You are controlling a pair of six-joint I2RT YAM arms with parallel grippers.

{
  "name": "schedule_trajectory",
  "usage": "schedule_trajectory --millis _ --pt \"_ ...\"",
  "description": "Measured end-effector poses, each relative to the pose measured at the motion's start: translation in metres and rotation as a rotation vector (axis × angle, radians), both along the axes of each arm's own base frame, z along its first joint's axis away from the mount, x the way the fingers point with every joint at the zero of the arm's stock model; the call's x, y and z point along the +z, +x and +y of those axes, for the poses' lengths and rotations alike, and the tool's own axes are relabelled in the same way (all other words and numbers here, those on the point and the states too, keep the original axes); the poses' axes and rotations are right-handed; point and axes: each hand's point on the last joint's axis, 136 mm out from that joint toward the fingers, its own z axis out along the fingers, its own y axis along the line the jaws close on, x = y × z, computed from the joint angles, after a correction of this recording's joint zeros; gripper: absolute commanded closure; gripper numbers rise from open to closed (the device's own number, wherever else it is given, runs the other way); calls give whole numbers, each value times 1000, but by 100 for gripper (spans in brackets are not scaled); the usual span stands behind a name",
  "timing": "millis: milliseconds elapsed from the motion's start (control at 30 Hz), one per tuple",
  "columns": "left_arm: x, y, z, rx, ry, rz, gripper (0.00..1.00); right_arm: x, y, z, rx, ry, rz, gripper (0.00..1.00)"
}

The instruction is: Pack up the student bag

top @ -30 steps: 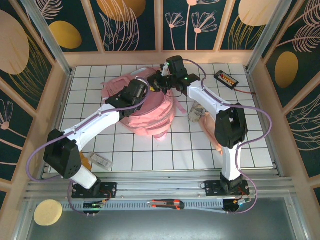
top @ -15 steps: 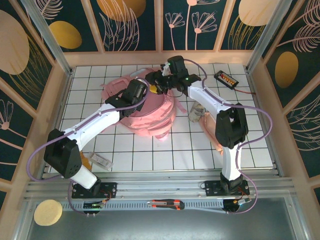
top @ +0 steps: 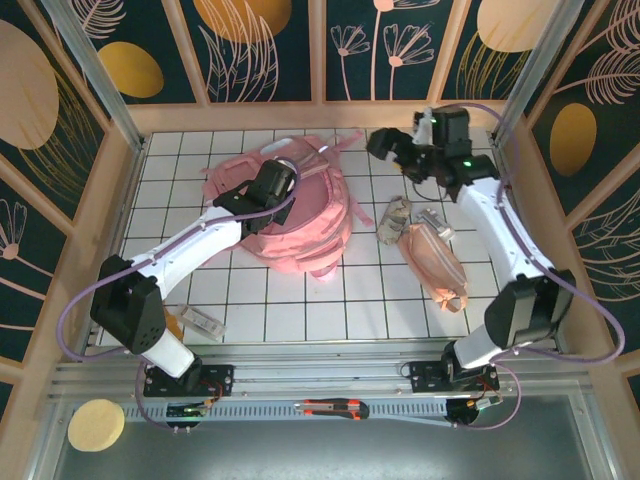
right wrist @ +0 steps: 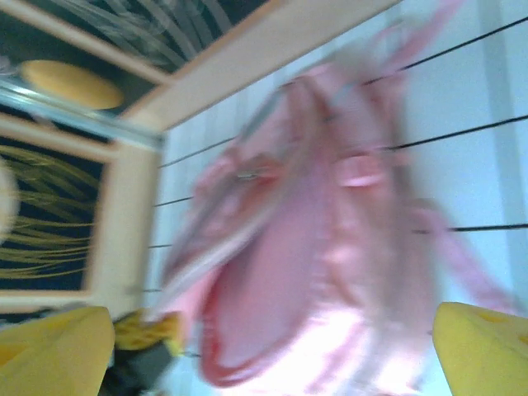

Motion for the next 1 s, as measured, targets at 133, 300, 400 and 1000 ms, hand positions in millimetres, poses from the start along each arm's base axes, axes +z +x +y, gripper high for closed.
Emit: schedule_trajectory --millis 133,300,400,1000 --pt "-1 0 -1 -7 -7 9 100 -49 -11 -54 -70 -263 92 1" --pt "-2 -1 -2 -13 -11 16 100 -150 -50 -94 -53 -521 395 10" --pt "-2 -1 -2 -13 -11 17 100 -187 -78 -103 -9 -591 537 18" --pt "-8 -4 3 -14 -21 32 100 -274 -120 -84 207 -835 801 36"
